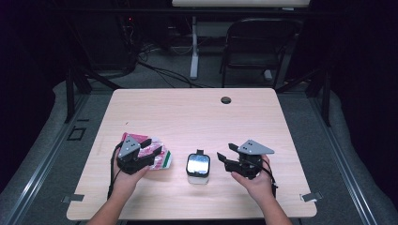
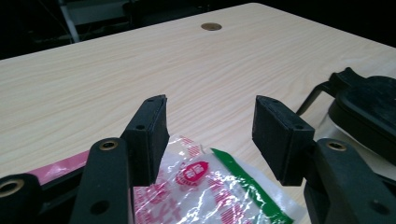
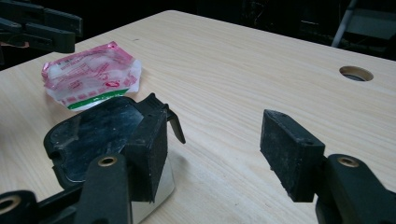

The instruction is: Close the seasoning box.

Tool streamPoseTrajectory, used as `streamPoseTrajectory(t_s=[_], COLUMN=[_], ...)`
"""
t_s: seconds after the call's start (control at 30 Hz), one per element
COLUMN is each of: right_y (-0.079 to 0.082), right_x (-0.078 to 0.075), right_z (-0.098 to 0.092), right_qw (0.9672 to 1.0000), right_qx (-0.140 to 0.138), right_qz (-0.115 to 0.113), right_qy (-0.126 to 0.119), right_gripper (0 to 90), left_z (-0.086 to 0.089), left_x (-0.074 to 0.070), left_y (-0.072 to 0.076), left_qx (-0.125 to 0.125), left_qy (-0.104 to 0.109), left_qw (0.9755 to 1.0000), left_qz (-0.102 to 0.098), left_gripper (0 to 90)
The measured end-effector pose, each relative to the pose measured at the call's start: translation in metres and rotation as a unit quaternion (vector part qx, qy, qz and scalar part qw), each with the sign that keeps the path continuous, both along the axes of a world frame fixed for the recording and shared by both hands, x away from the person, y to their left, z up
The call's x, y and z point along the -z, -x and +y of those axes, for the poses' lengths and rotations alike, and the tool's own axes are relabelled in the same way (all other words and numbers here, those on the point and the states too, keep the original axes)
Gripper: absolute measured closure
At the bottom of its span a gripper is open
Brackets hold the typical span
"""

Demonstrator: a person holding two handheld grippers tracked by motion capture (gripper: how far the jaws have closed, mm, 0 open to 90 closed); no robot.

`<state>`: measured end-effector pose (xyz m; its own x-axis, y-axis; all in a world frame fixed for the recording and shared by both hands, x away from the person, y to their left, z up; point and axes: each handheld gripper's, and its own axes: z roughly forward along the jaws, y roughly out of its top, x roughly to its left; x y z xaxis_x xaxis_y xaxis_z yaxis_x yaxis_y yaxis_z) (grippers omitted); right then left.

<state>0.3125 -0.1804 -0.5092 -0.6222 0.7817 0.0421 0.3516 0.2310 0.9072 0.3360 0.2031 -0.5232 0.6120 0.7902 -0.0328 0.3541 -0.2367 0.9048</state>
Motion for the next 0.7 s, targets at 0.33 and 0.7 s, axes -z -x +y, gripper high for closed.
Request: streamPoseTrajectory(t_s=[0.33, 0.7], right_y=[-0.005, -0.012], right_x=[0.003, 0.014], right_z=[-0.009, -0.023], right_qw=[0.9992, 0.9962], right_qx=[0.034, 0.073], right_qz=[0.016, 0.034], right_qy=[-0.015, -0.033], right_gripper=[41.0, 41.0], left_z=[0.013, 0.020], left_x=[0.004, 0.010], left_y=[-0.006, -0.011], left_qx=[-0.022, -0.035], left_qy=[0.002, -0.001], left_qw=[0.9997, 0.9992], left_qz=[0.008, 0.019], left_gripper=[45.4, 45.4])
